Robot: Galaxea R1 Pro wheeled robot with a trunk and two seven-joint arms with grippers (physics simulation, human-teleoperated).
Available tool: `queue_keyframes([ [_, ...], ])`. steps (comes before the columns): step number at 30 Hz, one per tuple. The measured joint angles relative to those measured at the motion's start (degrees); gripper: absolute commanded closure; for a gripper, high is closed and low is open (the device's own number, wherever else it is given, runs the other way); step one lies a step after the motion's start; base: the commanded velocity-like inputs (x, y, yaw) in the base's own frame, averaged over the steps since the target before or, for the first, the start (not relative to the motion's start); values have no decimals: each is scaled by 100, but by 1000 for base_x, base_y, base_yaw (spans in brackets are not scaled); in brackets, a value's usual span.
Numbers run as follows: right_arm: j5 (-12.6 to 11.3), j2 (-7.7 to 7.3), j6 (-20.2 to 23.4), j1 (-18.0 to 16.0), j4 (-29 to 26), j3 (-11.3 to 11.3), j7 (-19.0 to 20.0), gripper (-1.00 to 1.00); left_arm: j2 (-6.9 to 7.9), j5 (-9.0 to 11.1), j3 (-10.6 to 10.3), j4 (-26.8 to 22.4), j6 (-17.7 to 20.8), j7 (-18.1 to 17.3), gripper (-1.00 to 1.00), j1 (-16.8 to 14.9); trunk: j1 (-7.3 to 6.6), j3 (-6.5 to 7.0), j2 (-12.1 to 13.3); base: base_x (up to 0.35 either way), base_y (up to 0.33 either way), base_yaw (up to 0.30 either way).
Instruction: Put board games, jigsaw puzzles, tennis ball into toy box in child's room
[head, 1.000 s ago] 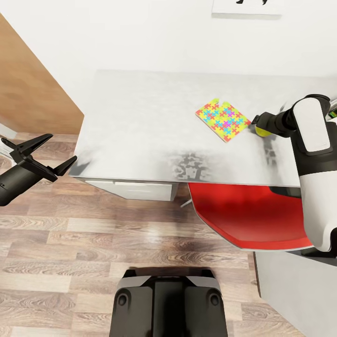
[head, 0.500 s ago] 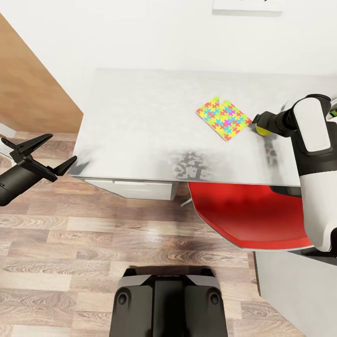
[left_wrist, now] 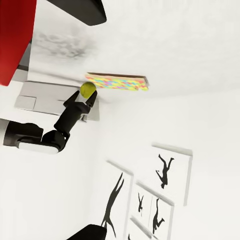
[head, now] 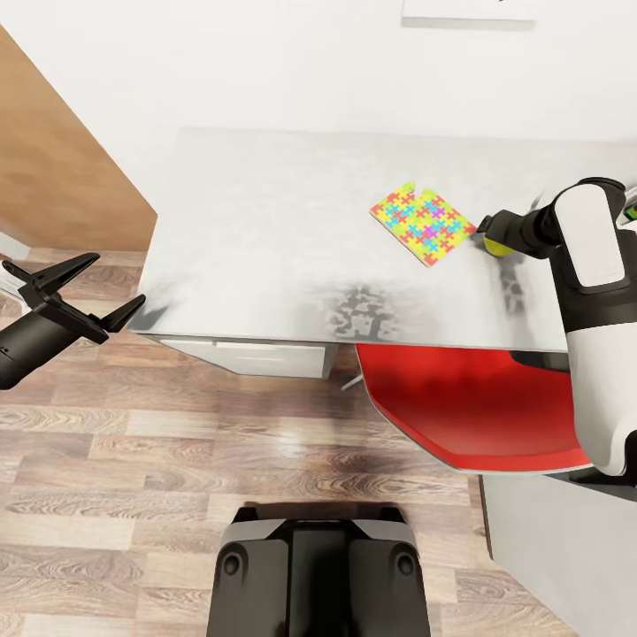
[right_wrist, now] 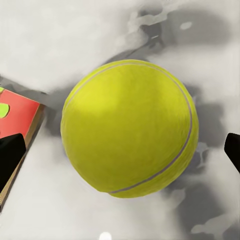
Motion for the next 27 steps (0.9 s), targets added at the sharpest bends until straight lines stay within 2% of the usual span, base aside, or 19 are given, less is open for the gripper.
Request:
queue_keyframes([
  [23, 0, 3, -204, 4, 0, 13, 7, -100, -7, 1, 0, 0, 0, 0, -100, 0, 0, 0, 0, 0, 0, 0],
  [24, 0, 3, -211, 5, 0, 16, 7, 100, -7, 1, 0, 0, 0, 0, -100, 0, 0, -1, 0, 0, 0, 0],
  [27, 9, -1, -220, 8, 0, 22, 11, 100, -5, 1, 0, 0, 0, 0, -100, 0, 0, -1, 0, 0, 0, 0],
])
